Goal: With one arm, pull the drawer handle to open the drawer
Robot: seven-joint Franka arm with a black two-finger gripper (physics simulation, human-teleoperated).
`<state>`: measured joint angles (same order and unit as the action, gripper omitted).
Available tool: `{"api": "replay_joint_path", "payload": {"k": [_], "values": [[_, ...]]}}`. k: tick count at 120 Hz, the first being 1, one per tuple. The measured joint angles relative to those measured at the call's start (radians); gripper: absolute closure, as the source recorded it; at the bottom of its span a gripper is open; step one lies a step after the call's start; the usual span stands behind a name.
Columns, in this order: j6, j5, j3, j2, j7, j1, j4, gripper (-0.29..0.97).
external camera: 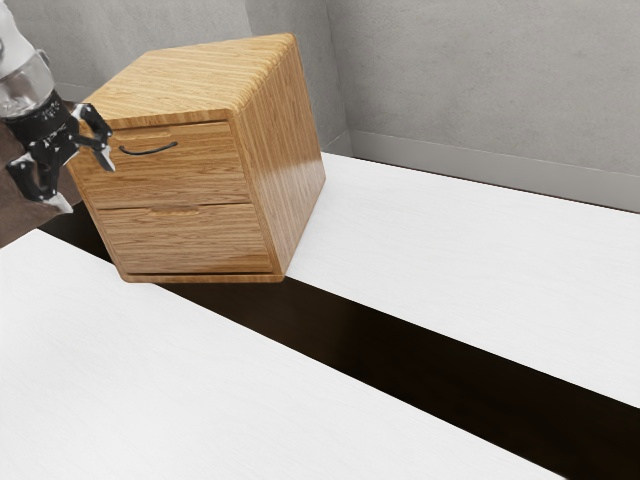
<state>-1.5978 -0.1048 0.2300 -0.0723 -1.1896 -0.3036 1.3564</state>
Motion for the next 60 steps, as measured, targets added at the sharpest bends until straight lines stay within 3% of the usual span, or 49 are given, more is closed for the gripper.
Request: {"api": "replay_joint_path", "payload": {"k": [31, 60], "values": [[-0.041, -0.026, 0.003, -0.003, -0.159, -0.065, -0.001, 0.0], [-0.105, -0.02, 0.008, -0.004, -0.257, -0.043, -0.004, 0.0]]}}
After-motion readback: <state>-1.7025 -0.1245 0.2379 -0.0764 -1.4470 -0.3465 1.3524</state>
